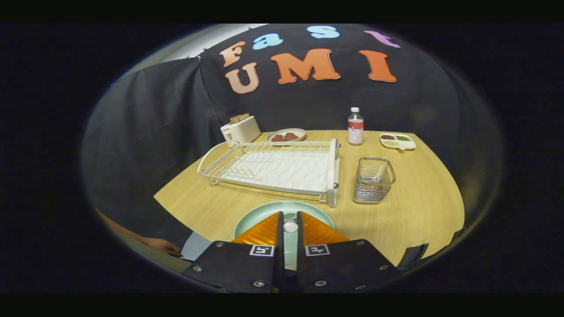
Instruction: Take the plate from the dish rack, then take the spoon from the basket and place it into the plate.
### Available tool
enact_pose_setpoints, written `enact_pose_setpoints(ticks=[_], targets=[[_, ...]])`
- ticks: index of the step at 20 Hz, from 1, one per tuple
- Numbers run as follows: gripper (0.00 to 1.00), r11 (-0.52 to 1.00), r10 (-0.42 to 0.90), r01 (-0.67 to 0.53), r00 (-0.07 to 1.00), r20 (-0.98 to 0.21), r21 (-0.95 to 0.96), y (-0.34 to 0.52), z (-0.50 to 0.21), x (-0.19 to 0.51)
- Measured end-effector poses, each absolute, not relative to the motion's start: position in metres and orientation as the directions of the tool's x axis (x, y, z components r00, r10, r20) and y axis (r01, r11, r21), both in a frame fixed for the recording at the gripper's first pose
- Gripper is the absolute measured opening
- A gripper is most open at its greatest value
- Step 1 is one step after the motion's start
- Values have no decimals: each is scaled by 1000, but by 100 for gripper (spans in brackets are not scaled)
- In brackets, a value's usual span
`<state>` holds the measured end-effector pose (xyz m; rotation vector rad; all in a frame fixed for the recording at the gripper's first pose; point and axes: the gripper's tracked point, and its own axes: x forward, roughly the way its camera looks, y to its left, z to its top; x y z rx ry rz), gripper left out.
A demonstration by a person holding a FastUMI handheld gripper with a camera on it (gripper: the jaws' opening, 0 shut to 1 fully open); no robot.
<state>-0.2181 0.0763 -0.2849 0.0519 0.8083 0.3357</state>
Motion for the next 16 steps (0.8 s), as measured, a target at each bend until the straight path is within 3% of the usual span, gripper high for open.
enact_pose_setpoints(ticks=[8,16], targets=[[12,928,364,-311,645,-671,205,93,-303,-211],[16,943,311,-271,513,-800,194,74,-355,-255]])
